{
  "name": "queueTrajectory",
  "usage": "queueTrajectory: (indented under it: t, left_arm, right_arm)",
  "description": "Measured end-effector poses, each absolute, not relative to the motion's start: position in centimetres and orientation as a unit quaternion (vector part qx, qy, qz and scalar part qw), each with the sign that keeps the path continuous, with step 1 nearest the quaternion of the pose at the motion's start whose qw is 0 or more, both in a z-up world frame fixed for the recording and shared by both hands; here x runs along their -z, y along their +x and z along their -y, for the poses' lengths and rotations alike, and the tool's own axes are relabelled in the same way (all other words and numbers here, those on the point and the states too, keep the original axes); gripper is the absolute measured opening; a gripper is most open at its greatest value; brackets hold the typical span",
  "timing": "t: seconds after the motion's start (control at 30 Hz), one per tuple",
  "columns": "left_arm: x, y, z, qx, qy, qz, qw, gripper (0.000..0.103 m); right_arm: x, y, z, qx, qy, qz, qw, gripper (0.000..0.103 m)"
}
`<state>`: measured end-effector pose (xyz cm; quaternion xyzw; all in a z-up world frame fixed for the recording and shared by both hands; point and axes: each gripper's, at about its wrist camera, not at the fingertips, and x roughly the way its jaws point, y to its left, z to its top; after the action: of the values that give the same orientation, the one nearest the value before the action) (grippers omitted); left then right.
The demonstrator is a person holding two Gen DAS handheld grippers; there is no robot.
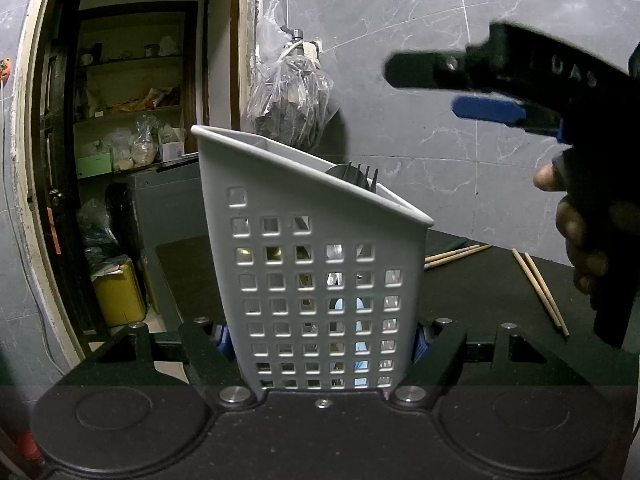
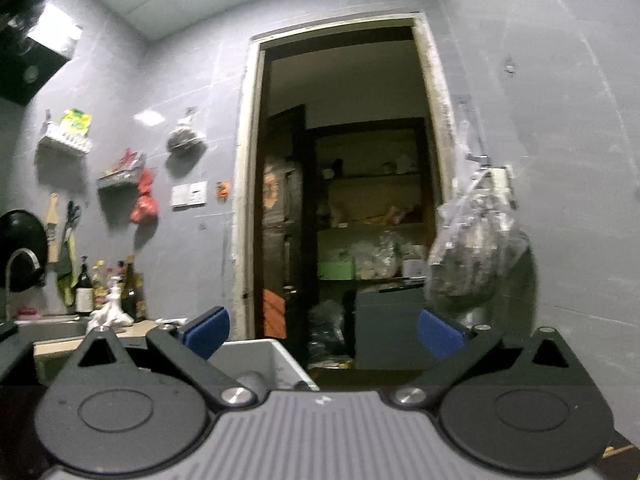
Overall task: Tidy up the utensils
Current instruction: 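Move the open right tool away from the basket down to the table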
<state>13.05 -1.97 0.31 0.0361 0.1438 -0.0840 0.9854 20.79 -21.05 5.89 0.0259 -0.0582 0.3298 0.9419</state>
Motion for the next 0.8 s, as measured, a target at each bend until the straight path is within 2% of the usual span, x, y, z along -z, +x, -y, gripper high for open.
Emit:
queueTrajectory:
  t: [0.17, 0.47, 0.8]
  left_arm:
    - [-0.4, 13.0, 1.9, 0.086, 0.037, -0.143, 0.985, 0.076]
    - [-0.2, 13.0, 1.6, 0.09, 0.033, -0.146, 0.985, 0.076]
    - [-0.1, 13.3, 1.7, 0.091, 0.033, -0.148, 0.984, 0.076]
  right_arm:
    - [-5.2, 22.4, 22.6, -0.285, 0.047, 0.021, 0.957, 0.103]
    - [-2.9, 26.6, 24.8, -0.192, 0.062, -0.109, 0.973, 0.103]
    - [0.8, 30.7, 23.6, -0.159, 0.002, -0.27, 0.95, 0.103]
